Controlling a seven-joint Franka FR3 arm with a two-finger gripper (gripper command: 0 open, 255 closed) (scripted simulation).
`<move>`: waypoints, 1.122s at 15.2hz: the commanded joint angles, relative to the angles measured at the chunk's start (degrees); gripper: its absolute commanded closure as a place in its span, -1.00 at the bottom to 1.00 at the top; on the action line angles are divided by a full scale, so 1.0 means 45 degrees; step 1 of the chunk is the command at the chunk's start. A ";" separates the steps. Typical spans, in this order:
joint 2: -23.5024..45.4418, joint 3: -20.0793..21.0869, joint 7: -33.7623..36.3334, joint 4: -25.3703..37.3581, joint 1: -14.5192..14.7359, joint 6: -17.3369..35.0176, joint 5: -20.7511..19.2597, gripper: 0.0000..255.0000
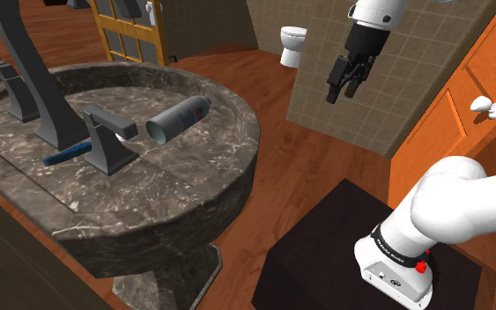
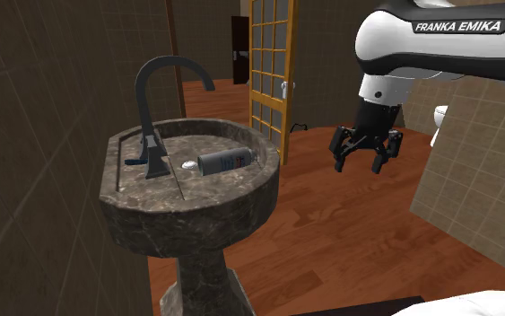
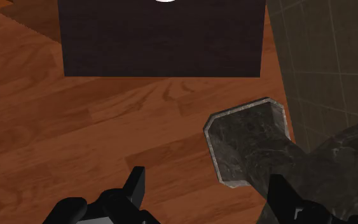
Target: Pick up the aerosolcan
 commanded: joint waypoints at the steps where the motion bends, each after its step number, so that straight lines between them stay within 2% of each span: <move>1: 0.0000 0.0000 0.0000 0.0000 0.0000 0.0000 0.0000 -1.00; 10: 0.1839 0.3465 0.6341 0.0965 -0.0639 0.1542 0.1661 -1.00; 14: 0.3336 0.4926 0.9166 0.2062 -0.1144 0.2224 0.1813 -1.00; 17: 0.4691 0.5988 1.1344 0.3128 -0.1600 0.2658 0.1584 -1.00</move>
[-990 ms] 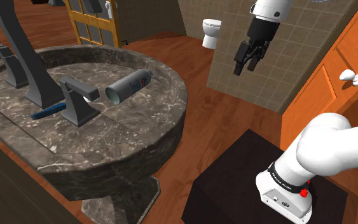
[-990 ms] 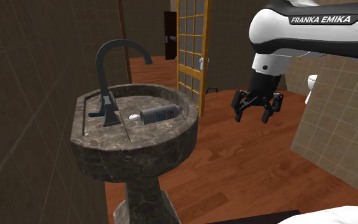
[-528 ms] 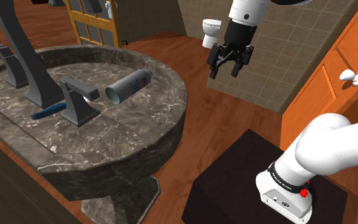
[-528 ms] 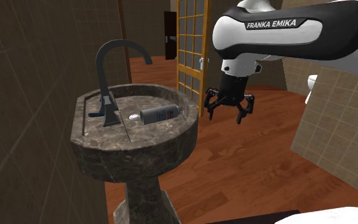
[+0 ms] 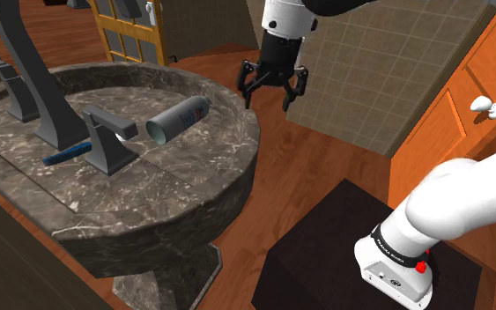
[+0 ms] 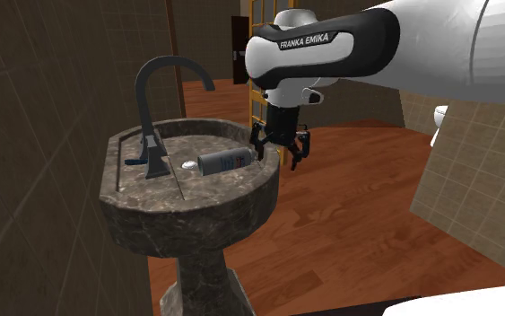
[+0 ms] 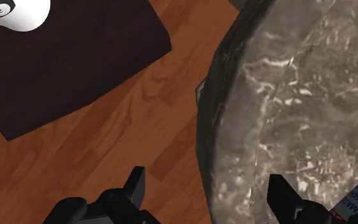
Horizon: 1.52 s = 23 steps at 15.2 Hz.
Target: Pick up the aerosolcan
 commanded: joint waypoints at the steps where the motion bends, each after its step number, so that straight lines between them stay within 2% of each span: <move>1: 0.0904 0.0715 0.1585 0.0685 -0.0288 0.0302 -0.0208 -1.00; 5: 0.3130 0.2024 0.4684 0.2509 -0.0851 0.0622 -0.1248 -1.00; 9: 0.5758 0.2973 0.7935 0.4728 -0.0960 0.0526 -0.2977 -1.00; 12: 0.7867 0.3155 1.0237 0.6707 -0.0461 0.0076 -0.4470 -1.00; 16: 1.0508 0.2727 1.2622 0.9746 0.0762 -0.0939 -0.6105 -1.00; 23: 1.0394 0.2650 1.2692 0.8387 0.0576 0.0311 -0.6061 -1.00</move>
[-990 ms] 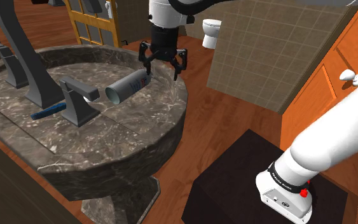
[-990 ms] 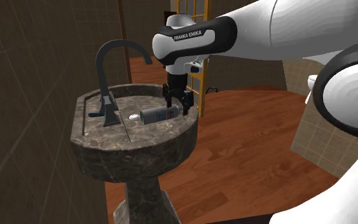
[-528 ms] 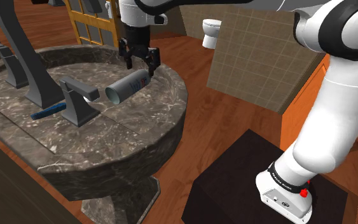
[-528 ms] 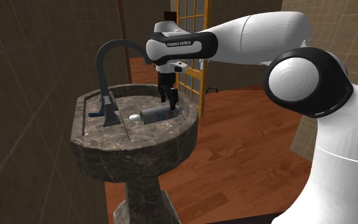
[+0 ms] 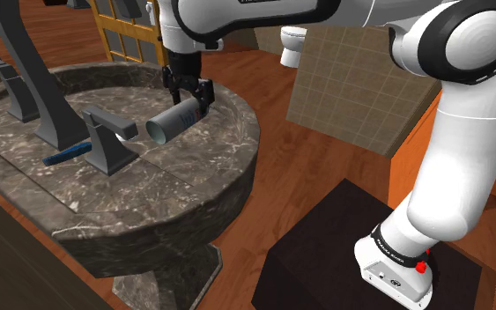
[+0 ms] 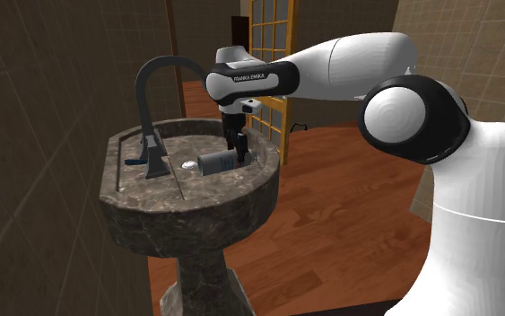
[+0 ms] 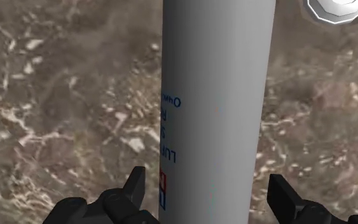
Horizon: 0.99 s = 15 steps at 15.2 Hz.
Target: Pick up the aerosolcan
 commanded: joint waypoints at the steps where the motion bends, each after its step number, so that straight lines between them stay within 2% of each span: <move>1: -0.0025 -0.0004 0.0037 -0.0292 -0.0035 0.0270 0.0001 -1.00; 2: -0.0026 -0.0004 0.0037 -0.0293 -0.0036 0.0270 0.0002 -1.00; 3: -0.0035 -0.0004 0.0030 -0.0304 -0.0044 0.0274 0.0008 1.00; 12: -0.0025 -0.0004 0.0037 -0.0292 -0.0035 0.0270 0.0001 1.00; 15: -0.0010 0.0015 -0.0004 0.0248 0.0039 -0.0249 0.0010 1.00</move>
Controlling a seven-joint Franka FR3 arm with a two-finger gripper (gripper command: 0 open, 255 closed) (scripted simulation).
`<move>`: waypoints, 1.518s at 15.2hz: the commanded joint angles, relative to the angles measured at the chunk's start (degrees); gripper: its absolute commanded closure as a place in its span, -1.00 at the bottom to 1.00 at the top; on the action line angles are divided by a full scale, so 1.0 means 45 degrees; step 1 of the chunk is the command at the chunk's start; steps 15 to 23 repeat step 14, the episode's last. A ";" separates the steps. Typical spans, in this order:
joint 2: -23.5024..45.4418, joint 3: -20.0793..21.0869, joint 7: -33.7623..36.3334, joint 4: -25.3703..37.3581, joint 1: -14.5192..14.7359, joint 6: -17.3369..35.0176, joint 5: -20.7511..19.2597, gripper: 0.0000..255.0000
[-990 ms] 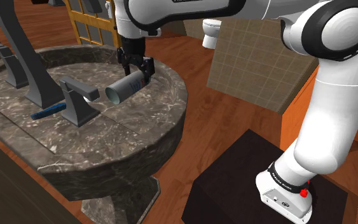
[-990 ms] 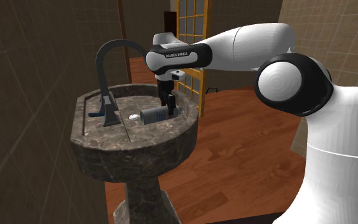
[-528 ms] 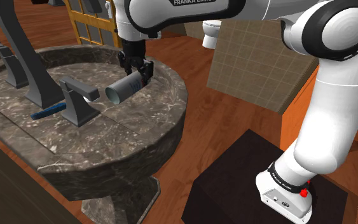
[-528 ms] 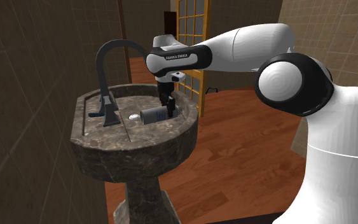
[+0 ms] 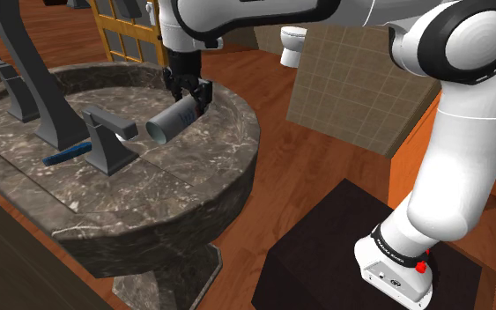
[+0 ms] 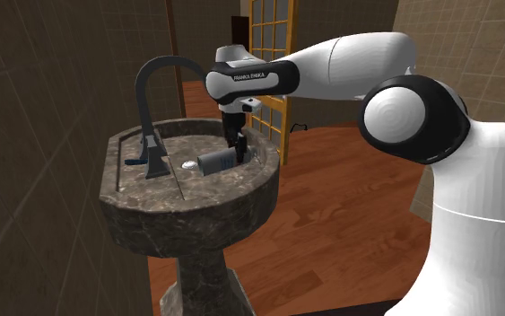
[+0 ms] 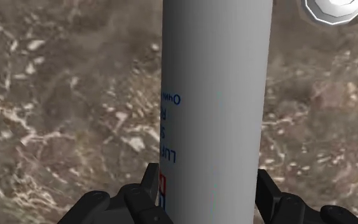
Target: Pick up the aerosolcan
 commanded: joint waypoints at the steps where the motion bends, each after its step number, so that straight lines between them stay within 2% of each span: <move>1: -0.0010 0.0017 -0.0021 0.0332 0.0047 -0.0332 0.0012 1.00; 12: 0.0423 0.0028 -0.0102 0.2865 0.0578 -0.2450 -0.0207 1.00; 23: 0.0432 0.0028 -0.0103 0.2905 0.0588 -0.2481 -0.0212 1.00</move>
